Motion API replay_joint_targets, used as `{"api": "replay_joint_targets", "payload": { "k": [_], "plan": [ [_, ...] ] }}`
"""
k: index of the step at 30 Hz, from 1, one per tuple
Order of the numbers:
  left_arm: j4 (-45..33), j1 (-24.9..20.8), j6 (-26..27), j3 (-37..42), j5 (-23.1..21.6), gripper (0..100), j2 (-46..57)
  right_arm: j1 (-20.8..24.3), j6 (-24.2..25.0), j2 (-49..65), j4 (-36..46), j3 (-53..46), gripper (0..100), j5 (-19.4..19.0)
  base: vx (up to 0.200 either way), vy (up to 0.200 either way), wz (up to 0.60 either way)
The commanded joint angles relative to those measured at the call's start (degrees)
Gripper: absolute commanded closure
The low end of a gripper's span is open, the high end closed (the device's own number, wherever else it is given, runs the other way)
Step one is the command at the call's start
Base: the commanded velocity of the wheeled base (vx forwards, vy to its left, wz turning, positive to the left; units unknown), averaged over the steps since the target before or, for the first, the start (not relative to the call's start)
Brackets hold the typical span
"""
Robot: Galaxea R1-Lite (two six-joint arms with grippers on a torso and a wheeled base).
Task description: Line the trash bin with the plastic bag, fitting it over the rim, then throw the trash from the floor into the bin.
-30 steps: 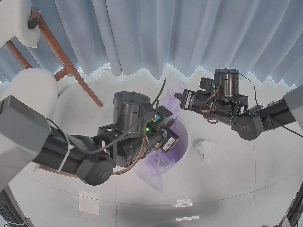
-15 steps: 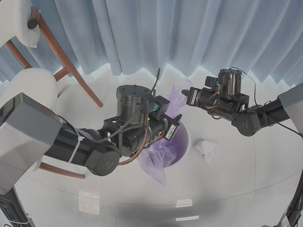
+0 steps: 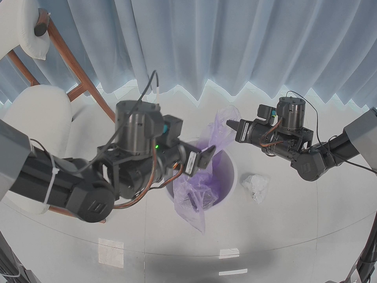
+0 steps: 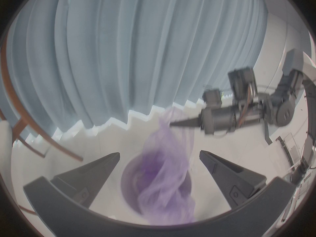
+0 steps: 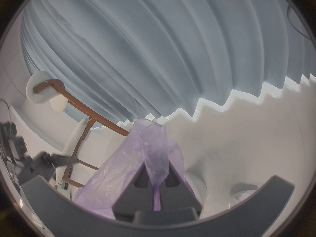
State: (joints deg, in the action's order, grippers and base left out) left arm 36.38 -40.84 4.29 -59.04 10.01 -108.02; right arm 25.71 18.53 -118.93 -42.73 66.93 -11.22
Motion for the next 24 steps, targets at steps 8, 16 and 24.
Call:
{"api": "replay_joint_targets", "payload": {
  "k": [8, 16, 24],
  "plan": [
    [-2.63, 2.25, -9.83, 22.21, -0.52, 0, 9.06, -0.92, -0.51, -0.60, -3.06, -2.24, 100, -0.56, 0.000, 0.000, 0.00],
    [-2.54, 2.34, -12.03, 22.74, -0.78, 0, 7.12, -0.92, -0.51, -0.69, -3.06, -2.33, 100, -0.56, 0.000, 0.000, 0.00],
    [-2.28, 0.67, -12.99, 18.87, -0.69, 0, 3.43, -0.92, -0.51, -0.86, -3.06, -2.41, 100, -0.56, 0.000, 0.000, 0.00]
  ]
}}
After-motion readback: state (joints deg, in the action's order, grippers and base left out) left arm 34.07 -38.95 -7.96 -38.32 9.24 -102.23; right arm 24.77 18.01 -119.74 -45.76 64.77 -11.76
